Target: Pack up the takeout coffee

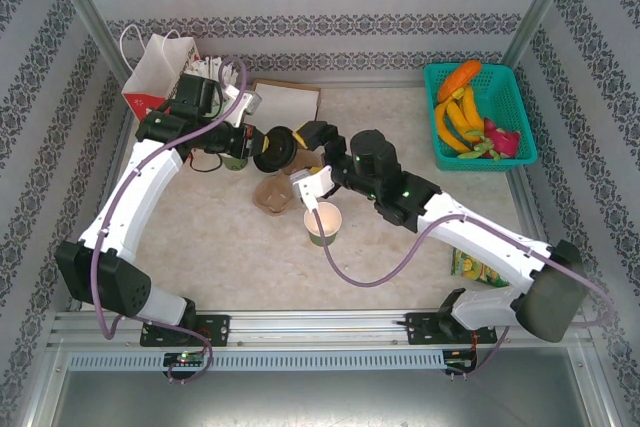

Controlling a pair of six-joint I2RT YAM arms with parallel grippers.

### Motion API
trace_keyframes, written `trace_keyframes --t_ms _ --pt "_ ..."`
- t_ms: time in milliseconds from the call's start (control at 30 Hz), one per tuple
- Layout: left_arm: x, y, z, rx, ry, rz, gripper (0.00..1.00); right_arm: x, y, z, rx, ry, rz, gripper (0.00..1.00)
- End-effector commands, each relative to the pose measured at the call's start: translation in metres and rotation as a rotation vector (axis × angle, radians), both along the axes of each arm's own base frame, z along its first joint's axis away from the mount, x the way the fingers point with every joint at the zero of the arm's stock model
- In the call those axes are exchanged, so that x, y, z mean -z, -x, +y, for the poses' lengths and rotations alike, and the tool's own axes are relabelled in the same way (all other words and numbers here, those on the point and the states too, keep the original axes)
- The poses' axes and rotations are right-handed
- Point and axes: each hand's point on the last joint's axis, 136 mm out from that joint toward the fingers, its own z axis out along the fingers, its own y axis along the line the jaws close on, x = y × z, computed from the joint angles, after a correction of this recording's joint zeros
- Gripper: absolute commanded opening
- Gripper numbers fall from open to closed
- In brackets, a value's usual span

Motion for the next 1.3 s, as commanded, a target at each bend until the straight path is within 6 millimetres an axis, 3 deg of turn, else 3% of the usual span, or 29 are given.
trace_keyframes --t_ms 0,67,200,333,400,533,767,933,1067,1200,1267 --pt "-0.007 -0.009 0.016 -0.12 -0.058 -0.053 0.0 -0.008 0.006 -0.021 0.179 -0.284 0.281 0.98" --pt "-0.002 -0.009 0.024 -0.168 -0.079 -0.048 0.0 -0.025 -0.001 -0.032 0.28 -0.483 0.353 0.98" --pt "0.007 -0.002 0.031 -0.214 -0.084 -0.018 0.0 -0.05 -0.023 -0.077 0.608 -0.839 0.534 0.98" --pt "0.013 0.008 0.026 -0.221 -0.041 0.005 0.0 -0.044 -0.038 -0.13 0.861 -1.133 0.572 0.98" --pt "0.015 0.013 0.023 -0.23 -0.022 0.013 0.0 -0.033 -0.041 -0.146 0.915 -1.3 0.689 0.98" --pt "0.021 0.032 0.011 -0.214 0.021 0.14 0.0 -0.004 -0.04 -0.154 0.944 -1.409 1.029 0.98" --pt "0.03 0.07 -0.017 -0.197 -0.002 0.222 0.0 0.035 -0.029 -0.17 1.004 -1.474 1.248 0.98" --pt "0.05 0.095 -0.04 -0.187 -0.139 0.327 0.0 0.07 -0.009 -0.148 1.065 -1.293 1.473 0.98" --pt "0.063 0.11 -0.065 -0.178 -0.16 0.439 0.0 0.099 0.003 -0.138 1.118 -1.29 1.628 0.98" --pt "0.074 0.109 -0.089 -0.15 -0.149 0.467 0.0 0.121 0.014 -0.129 1.137 -1.266 1.749 0.98" --pt "0.083 0.104 -0.091 -0.164 -0.178 0.483 0.0 0.127 0.019 -0.121 1.117 -1.236 1.8 0.98"
